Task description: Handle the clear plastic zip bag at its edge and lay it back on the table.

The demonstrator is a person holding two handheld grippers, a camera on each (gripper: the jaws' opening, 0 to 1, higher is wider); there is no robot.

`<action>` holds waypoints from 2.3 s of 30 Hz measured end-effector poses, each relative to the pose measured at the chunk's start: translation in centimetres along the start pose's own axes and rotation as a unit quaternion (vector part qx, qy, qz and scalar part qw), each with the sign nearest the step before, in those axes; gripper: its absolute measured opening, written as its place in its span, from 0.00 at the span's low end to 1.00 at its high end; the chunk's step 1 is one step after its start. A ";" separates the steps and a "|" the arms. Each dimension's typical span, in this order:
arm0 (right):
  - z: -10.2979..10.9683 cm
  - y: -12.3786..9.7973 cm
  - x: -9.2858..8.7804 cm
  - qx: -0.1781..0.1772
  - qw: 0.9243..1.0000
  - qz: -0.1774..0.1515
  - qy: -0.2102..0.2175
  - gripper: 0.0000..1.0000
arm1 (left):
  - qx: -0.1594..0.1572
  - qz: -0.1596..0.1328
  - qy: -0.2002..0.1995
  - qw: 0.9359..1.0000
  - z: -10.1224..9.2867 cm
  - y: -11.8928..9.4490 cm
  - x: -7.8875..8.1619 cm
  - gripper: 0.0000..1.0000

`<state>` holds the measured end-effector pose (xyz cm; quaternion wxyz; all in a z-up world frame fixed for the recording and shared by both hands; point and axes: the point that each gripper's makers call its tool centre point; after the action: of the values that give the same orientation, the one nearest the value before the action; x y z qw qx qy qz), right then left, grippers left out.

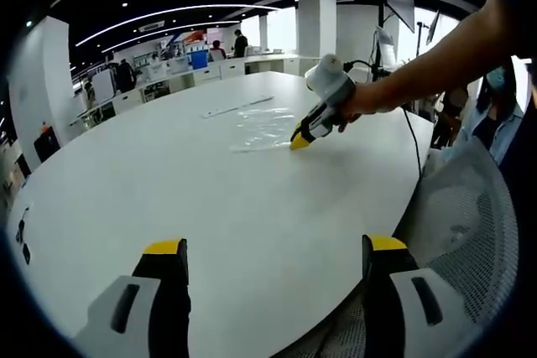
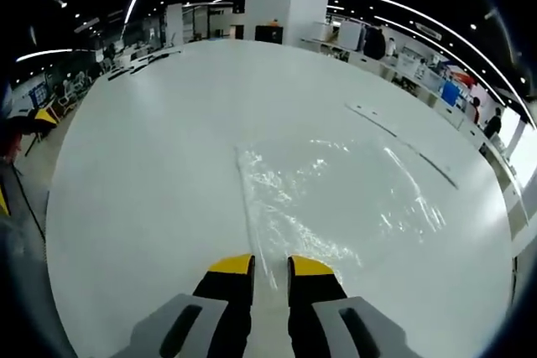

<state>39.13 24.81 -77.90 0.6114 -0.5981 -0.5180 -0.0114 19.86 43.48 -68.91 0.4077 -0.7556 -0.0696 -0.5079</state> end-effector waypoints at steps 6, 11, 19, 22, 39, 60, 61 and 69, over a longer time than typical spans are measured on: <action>0.3 0.1 -0.1 0.020 1.000 0.000 -0.007 0.06 | 0.001 0.004 0.003 1.000 0.1 -0.1 0.0 0.83; 0.5 0.1 -0.2 0.026 1.000 0.003 -0.013 0.03 | 0.001 0.006 0.003 1.000 0.2 0.0 -0.1 0.82; 0.8 -0.1 -0.4 0.033 0.999 0.011 -0.021 0.00 | 0.001 0.010 0.007 1.000 0.0 -0.3 -0.2 0.81; 0.9 -0.4 -0.7 0.035 0.999 0.015 -0.017 0.00 | 0.001 0.011 0.007 1.000 -0.1 -0.4 -0.2 0.81; 2.3 -1.8 -1.1 0.055 0.991 0.009 -0.121 0.00 | 0.003 0.006 0.010 1.000 0.1 -0.6 0.2 0.79; 2.7 -4.4 0.7 0.079 0.979 -0.036 -0.186 0.00 | -0.011 0.011 0.034 0.999 -1.1 0.1 1.0 0.78; 2.8 -4.7 0.7 0.082 0.977 -0.039 -0.193 0.00 | -0.012 0.011 0.035 0.999 -1.2 0.1 1.1 0.78; 3.5 -6.5 1.0 0.084 0.969 -0.053 -0.225 0.00 | -0.020 0.014 0.041 0.999 -1.7 0.5 1.3 0.78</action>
<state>33.30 26.17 -73.44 0.5255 -0.5032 -0.6726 0.1349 19.51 41.64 -67.85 0.4025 -0.7428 -0.0319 -0.5340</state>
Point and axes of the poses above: the point that each gripper's makers call its tool centre point, and the gripper's own axes: y roughly forward along the fingers, z roughly to its left, x roughly out of its top, and after that the axes turned 15 degrees about -x, right-handed
